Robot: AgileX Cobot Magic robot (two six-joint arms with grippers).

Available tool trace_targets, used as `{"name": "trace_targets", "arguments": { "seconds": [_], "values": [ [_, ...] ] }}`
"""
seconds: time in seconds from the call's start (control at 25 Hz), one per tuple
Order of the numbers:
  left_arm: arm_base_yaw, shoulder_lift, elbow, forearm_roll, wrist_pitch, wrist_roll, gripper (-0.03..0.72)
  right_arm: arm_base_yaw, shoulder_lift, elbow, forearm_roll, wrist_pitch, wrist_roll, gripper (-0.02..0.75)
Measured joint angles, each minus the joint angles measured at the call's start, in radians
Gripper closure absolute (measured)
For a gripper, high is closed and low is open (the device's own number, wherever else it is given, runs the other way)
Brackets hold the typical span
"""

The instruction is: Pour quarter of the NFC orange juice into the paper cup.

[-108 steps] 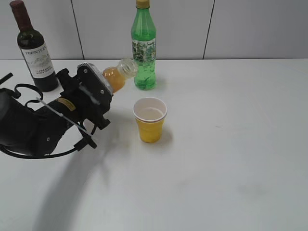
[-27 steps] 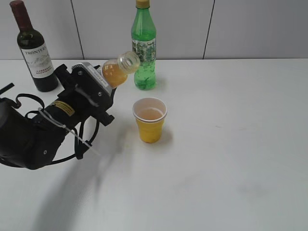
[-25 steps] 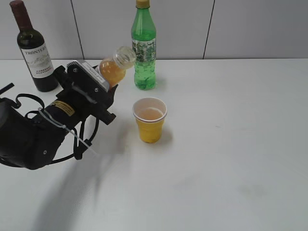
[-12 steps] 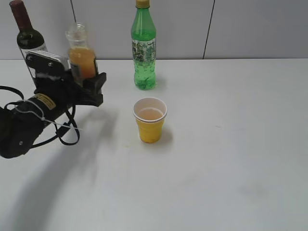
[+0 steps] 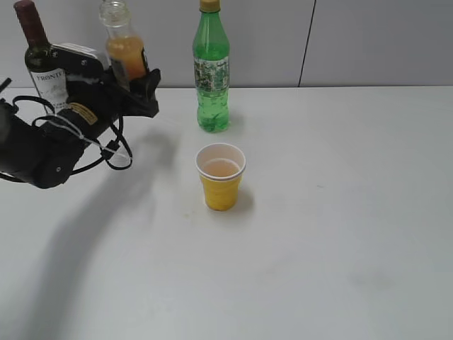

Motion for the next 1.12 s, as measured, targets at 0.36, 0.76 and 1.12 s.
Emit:
{"name": "trace_targets", "arguments": {
  "seconds": [0.36,0.76,1.12],
  "values": [
    [0.008,0.135,-0.053,-0.039,0.003,0.000,0.243,0.000,0.000,0.000,0.000,0.000,0.000,0.146],
    [0.010,0.182,-0.074,-0.052,0.006,0.000,0.243,0.000,0.000,0.000,0.000,0.000,0.000,0.146],
    [0.010,0.164,-0.060,-0.024,-0.034,0.000,0.039,0.000,0.000,0.000,0.000,0.000,0.000,0.146]
  ]
}}
